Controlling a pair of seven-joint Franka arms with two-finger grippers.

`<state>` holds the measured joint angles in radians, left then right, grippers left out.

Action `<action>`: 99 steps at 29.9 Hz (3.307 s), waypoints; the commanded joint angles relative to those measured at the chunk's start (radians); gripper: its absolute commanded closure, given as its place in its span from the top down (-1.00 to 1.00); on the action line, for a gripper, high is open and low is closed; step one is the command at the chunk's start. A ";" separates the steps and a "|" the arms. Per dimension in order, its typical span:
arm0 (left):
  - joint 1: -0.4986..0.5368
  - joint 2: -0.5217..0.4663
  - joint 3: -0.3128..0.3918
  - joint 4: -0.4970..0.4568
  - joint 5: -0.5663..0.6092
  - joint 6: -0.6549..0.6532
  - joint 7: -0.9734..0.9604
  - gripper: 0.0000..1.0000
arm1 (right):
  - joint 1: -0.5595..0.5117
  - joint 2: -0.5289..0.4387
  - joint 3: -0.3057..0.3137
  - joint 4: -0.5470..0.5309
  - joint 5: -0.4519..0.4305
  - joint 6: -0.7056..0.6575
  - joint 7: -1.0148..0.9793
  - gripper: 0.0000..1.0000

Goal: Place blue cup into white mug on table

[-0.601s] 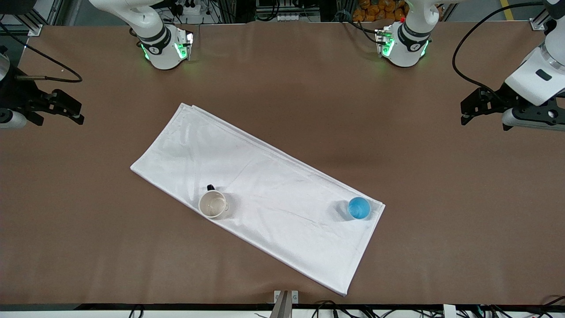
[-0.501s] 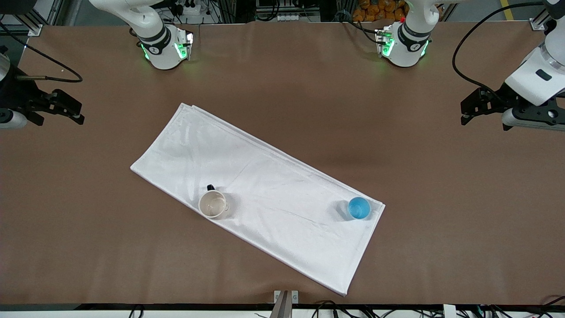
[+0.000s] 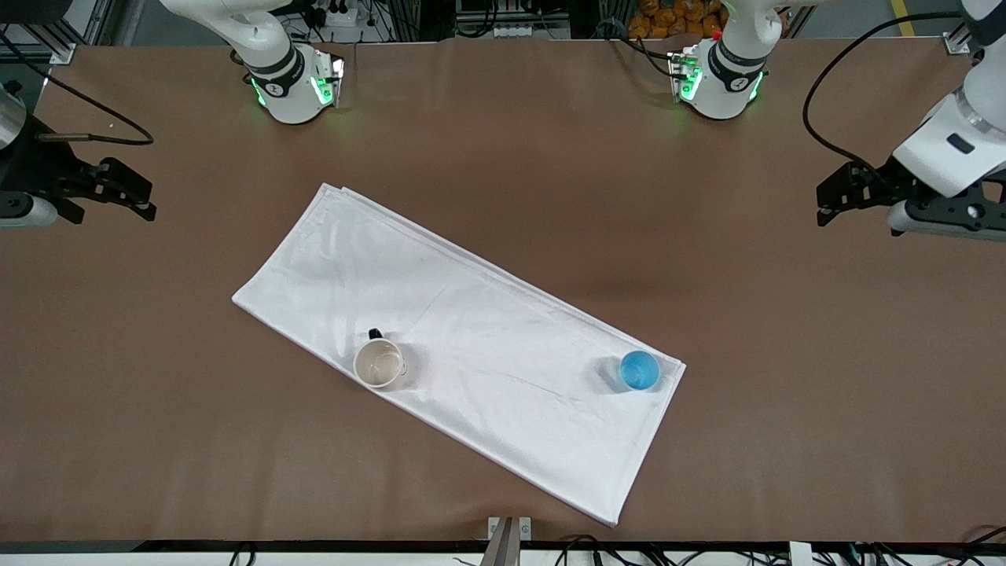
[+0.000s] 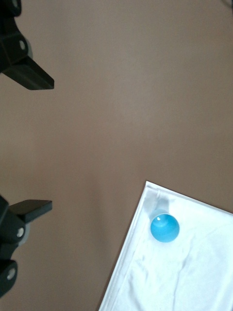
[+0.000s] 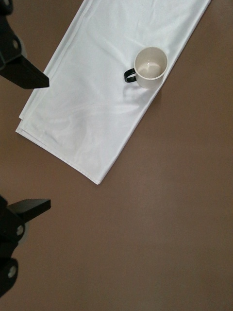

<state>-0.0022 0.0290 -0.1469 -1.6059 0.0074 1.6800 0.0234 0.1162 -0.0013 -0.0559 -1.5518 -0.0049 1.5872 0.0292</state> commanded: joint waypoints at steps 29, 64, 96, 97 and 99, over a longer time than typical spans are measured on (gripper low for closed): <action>-0.122 0.476 -0.008 0.106 -0.014 0.346 -0.336 1.00 | 0.097 0.075 0.024 -0.045 -0.003 0.007 0.003 1.00; -0.206 0.697 0.001 0.146 -0.009 0.639 -0.565 1.00 | 0.286 0.463 0.045 -0.102 -0.001 0.402 0.017 1.00; -0.231 0.721 0.003 0.141 0.086 0.653 -0.652 -1.00 | 0.275 0.638 0.044 -0.088 0.014 0.680 0.048 0.37; -0.228 0.720 0.003 0.139 0.089 0.653 -0.649 -1.00 | 0.275 0.638 0.044 -0.088 0.014 0.680 0.048 0.31; -0.225 0.717 0.003 0.139 0.089 0.652 -0.651 -1.00 | 0.275 0.639 0.044 -0.086 0.014 0.680 0.048 0.18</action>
<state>-0.2314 0.7475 -0.1490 -1.4818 0.0642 2.3289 -0.6049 0.3963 0.6237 -0.0167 -1.6593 -0.0010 2.2683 0.0683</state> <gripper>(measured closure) 0.819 0.242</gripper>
